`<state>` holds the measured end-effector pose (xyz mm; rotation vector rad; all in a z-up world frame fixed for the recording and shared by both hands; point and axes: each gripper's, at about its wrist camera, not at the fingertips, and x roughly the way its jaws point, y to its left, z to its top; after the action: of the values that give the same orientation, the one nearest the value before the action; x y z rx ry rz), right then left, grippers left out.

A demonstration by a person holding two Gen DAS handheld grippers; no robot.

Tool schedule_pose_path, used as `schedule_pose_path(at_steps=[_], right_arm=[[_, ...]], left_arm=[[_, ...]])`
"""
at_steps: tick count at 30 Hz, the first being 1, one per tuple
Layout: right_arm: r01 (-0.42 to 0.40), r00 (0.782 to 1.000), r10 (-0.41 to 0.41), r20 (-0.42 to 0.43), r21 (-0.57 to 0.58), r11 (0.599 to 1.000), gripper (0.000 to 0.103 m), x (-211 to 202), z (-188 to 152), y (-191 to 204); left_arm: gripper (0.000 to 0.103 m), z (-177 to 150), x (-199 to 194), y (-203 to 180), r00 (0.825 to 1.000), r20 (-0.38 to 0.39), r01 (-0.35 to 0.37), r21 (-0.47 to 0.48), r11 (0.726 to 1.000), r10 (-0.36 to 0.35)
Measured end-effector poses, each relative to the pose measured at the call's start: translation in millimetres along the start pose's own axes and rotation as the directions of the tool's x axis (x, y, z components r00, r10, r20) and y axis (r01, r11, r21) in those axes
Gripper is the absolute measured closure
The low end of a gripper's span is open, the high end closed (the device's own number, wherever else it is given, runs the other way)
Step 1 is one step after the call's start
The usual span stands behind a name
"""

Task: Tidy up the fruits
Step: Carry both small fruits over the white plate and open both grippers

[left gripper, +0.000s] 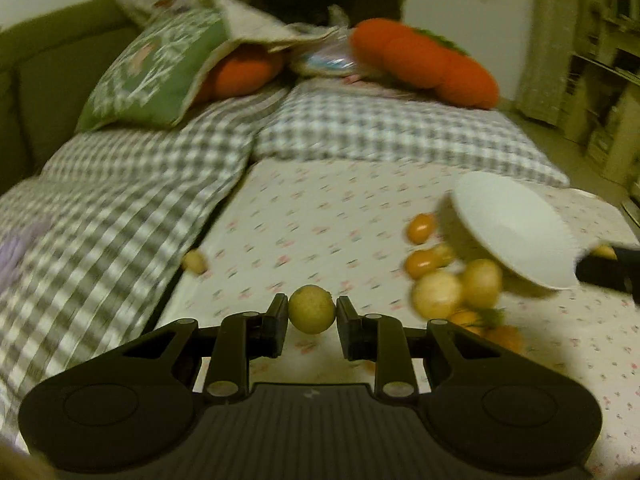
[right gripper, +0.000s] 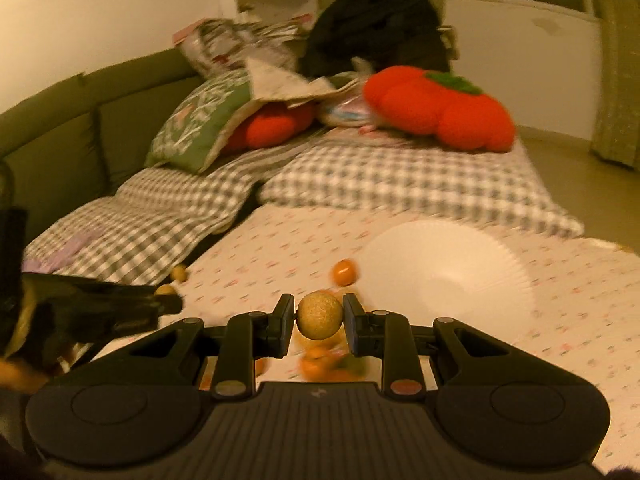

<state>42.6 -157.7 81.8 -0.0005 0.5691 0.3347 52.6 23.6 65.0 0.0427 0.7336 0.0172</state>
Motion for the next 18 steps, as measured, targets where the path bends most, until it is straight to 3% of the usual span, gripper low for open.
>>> schedule_pose_path(at_steps=[4, 8, 18], right_arm=[[0.053, 0.999, -0.053, -0.002, 0.020, 0.998, 0.079, 2.6, 6.4, -30.4], [0.066, 0.997, -0.061, -0.038, 0.129, 0.989, 0.079, 11.3, 4.0, -61.4], [0.092, 0.995, -0.082, -0.060, 0.174, 0.981, 0.079, 19.8, 7.5, -90.9]], left_arm=[[0.089, 10.5, -5.8, -25.3, 0.999, 0.038, 0.031, 0.068, 0.997, -0.033], [0.089, 20.6, -5.5, -47.2, 0.996, 0.063, 0.058, 0.129, 0.990, -0.067], [0.089, 39.1, 16.7, -103.1, 0.986, 0.072, 0.129, 0.268, 0.955, -0.153]])
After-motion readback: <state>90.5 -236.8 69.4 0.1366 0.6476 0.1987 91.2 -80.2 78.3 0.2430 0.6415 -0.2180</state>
